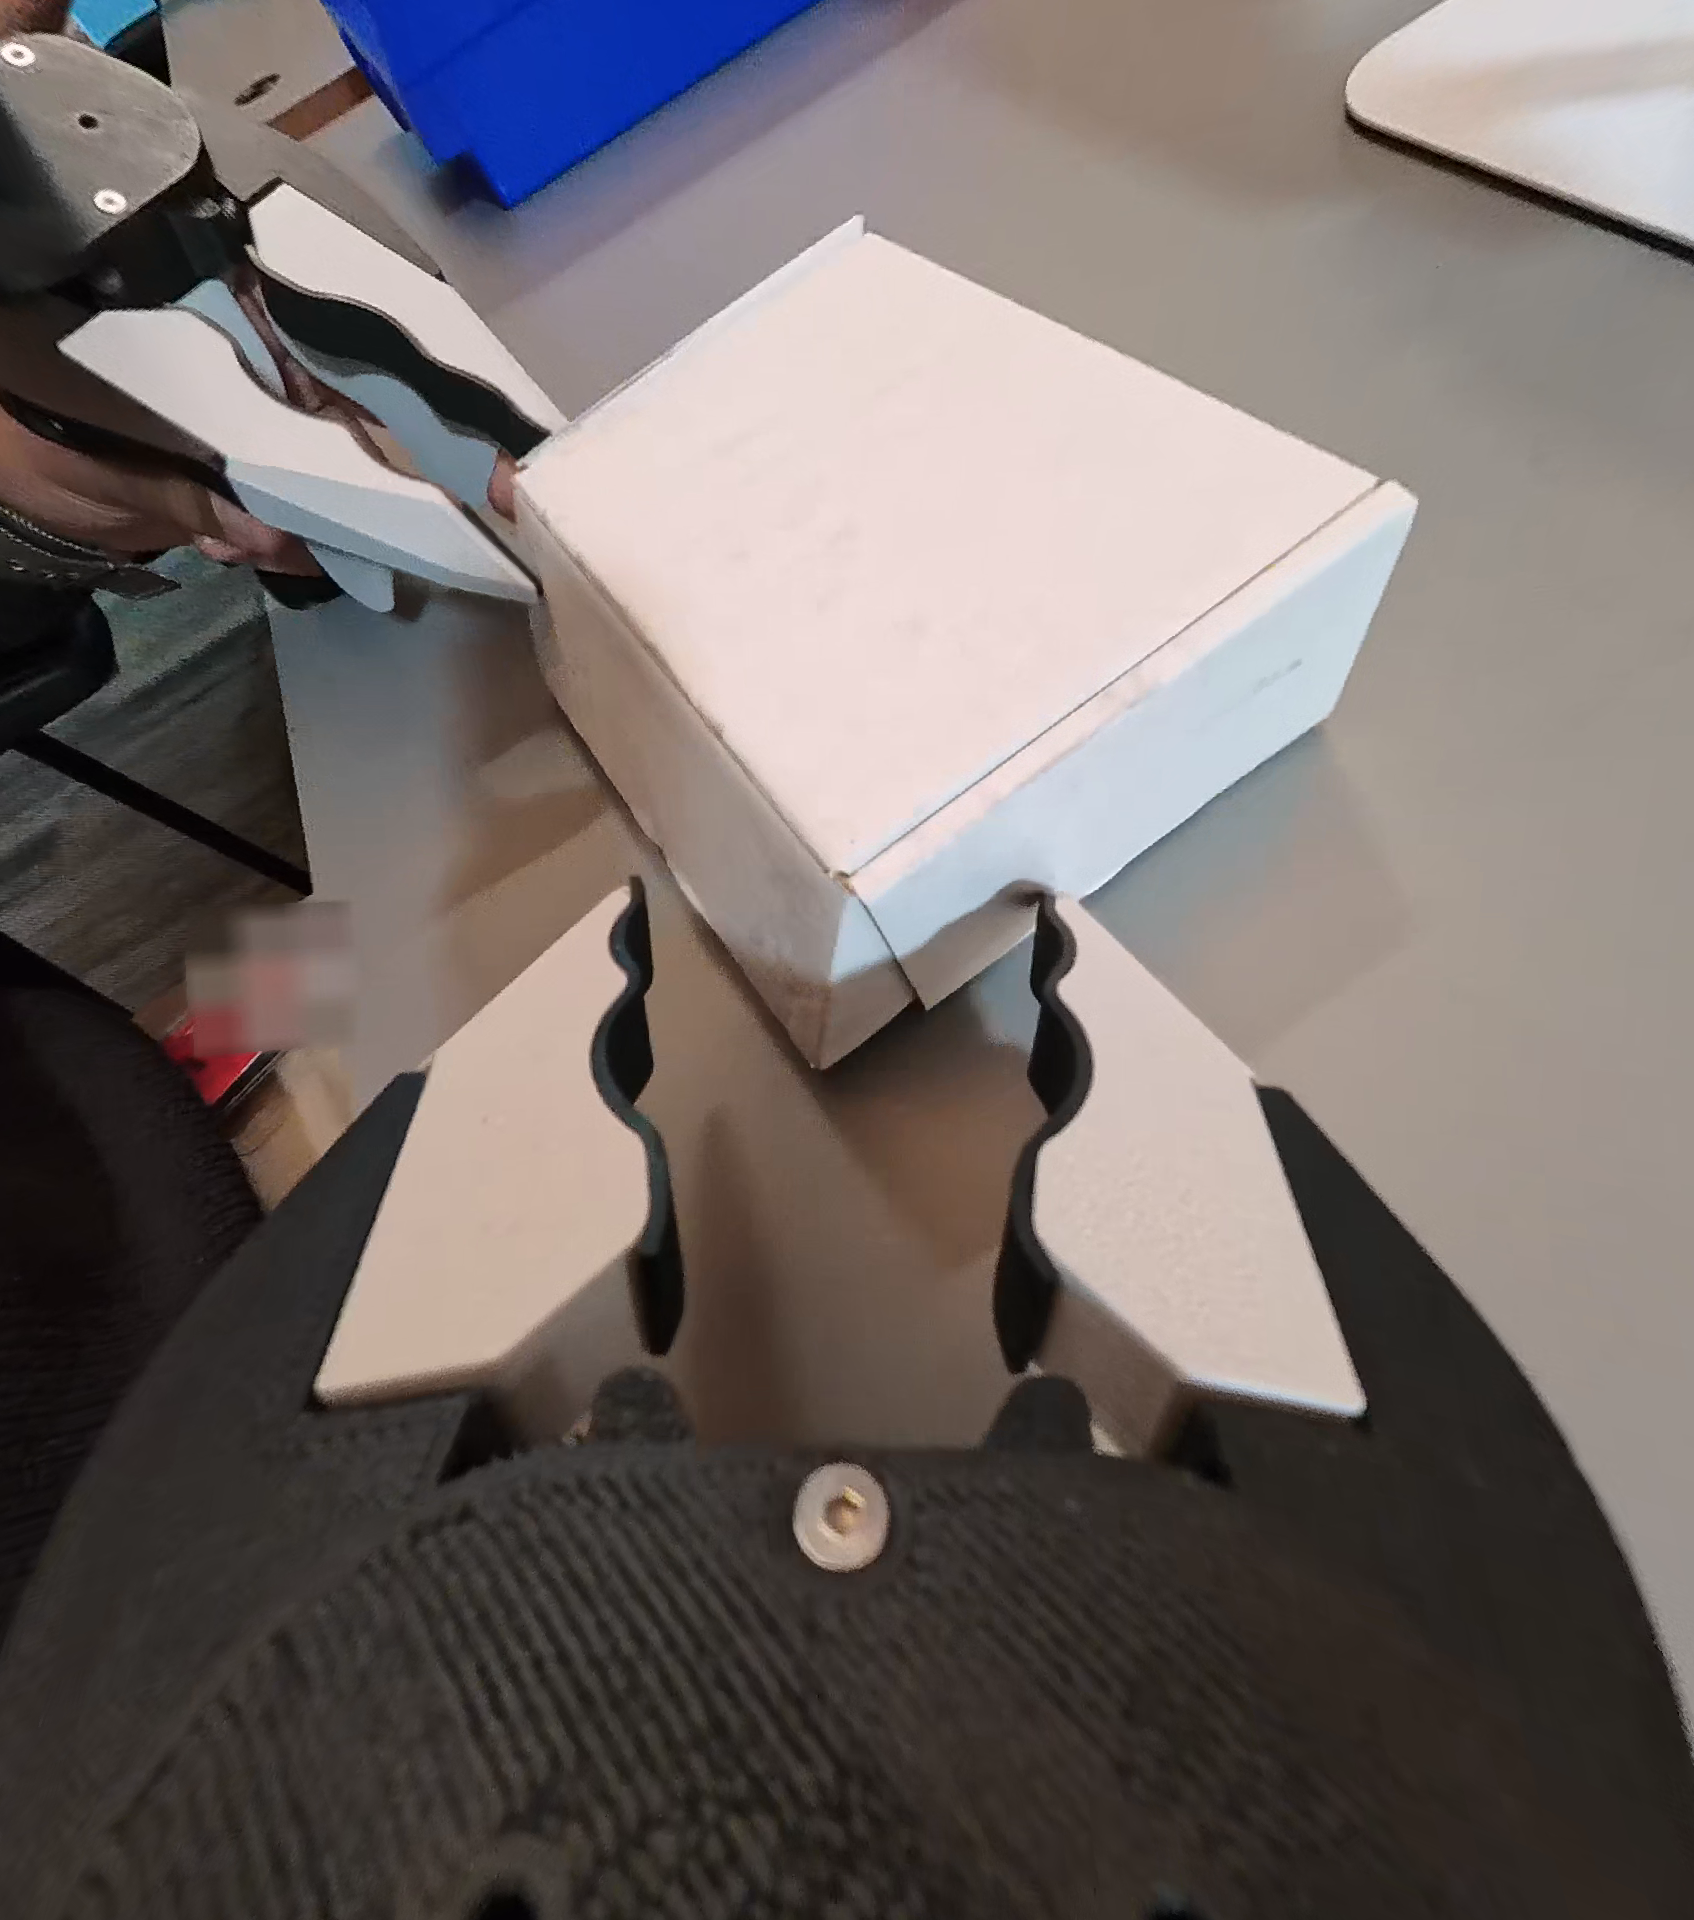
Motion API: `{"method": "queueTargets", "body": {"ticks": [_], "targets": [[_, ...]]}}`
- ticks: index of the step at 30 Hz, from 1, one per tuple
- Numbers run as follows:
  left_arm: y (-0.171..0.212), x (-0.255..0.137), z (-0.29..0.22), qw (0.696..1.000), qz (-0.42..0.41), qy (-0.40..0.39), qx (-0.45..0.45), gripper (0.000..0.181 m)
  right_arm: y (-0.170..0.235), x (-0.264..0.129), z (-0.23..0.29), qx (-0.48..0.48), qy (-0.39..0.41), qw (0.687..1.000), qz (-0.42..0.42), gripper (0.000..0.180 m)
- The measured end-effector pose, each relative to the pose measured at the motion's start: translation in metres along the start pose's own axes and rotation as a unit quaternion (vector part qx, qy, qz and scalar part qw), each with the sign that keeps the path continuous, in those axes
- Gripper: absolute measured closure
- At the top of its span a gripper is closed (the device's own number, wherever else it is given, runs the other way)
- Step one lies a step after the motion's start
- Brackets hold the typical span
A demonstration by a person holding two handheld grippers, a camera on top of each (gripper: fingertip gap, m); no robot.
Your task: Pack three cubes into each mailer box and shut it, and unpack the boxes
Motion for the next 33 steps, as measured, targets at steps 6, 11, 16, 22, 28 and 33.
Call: {"method": "queueTargets", "body": {"ticks": [6, 11, 16, 22, 28, 33], "targets": [[0.002, -0.003, 0.004, 0.999, -0.005, 0.023, -0.038, 0.131, 0.005, -0.004, -0.004, 0.034, -0.027, 0.999, 0.014, 0.105], [0.010, 0.008, 0.001, 0.997, 0.058, 0.035, -0.048, 0.111, 0.006, -0.006, -0.010, 0.052, -0.023, 0.998, 0.014, 0.120], [0.016, 0.020, -0.005, 0.993, 0.118, -0.007, 0.007, 0.110, 0.010, 0.001, -0.003, 0.013, -0.012, 0.999, 0.044, 0.127], [0.015, 0.021, -0.006, 0.992, 0.120, -0.022, 0.018, 0.116, 0.013, 0.005, 0.006, -0.081, 0.044, 0.994, 0.052, 0.132], [0.009, 0.012, -0.005, 0.996, 0.077, -0.019, 0.030, 0.128, 0.008, -0.002, 0.008, -0.143, 0.067, 0.987, 0.008, 0.137], [-0.008, -0.003, -0.005, 0.998, -0.027, -0.020, 0.052, 0.133, -0.006, -0.018, 0.006, -0.139, 0.071, 0.984, -0.082, 0.143]]}}
Point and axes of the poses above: each gripper's, where its closed fingertips meet, x out along the fingers, y out of its underside, z = x × y across the jaws, the point moved 7 cm from there along -x, back along the fingers, and after that the axes turned 9 degrees about y, right-handed, at the moved point
